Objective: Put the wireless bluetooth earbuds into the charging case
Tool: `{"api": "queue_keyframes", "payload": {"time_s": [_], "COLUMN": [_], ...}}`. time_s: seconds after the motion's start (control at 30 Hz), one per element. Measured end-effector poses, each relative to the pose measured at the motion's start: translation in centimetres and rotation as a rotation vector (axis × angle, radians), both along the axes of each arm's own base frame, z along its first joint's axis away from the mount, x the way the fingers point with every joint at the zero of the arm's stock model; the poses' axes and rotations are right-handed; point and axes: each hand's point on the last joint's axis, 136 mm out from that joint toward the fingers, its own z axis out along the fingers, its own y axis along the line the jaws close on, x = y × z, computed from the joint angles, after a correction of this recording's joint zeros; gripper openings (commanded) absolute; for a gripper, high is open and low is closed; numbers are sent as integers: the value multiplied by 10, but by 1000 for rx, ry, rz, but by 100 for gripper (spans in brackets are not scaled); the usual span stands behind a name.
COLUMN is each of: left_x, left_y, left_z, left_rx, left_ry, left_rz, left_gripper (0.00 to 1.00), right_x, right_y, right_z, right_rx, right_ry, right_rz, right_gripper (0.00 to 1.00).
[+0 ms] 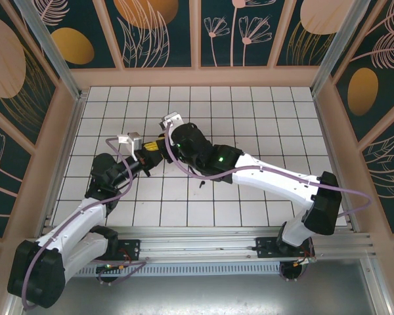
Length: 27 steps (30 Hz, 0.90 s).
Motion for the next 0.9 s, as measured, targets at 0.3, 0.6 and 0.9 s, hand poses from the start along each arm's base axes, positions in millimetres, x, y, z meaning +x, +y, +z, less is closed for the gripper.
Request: {"api": "queue_keyframes", "payload": {"time_s": [0.3,0.6,0.9], "left_x": [3,6,3], "left_y": [3,2,-2], "left_z": [15,12,15], "left_rx": [-22,-6,14], "left_ry": [-57,-68,-135], "left_rz": [25,31,-2], "left_gripper": [0,0,0], "right_x": [-5,-4,-4], "right_y": [9,12,6], "right_z": [23,58,61], "right_rx": [8,35,43], "right_ry": [39,62,96], "right_rz": [-10,-43,-58], "right_gripper": [51,52,44]}}
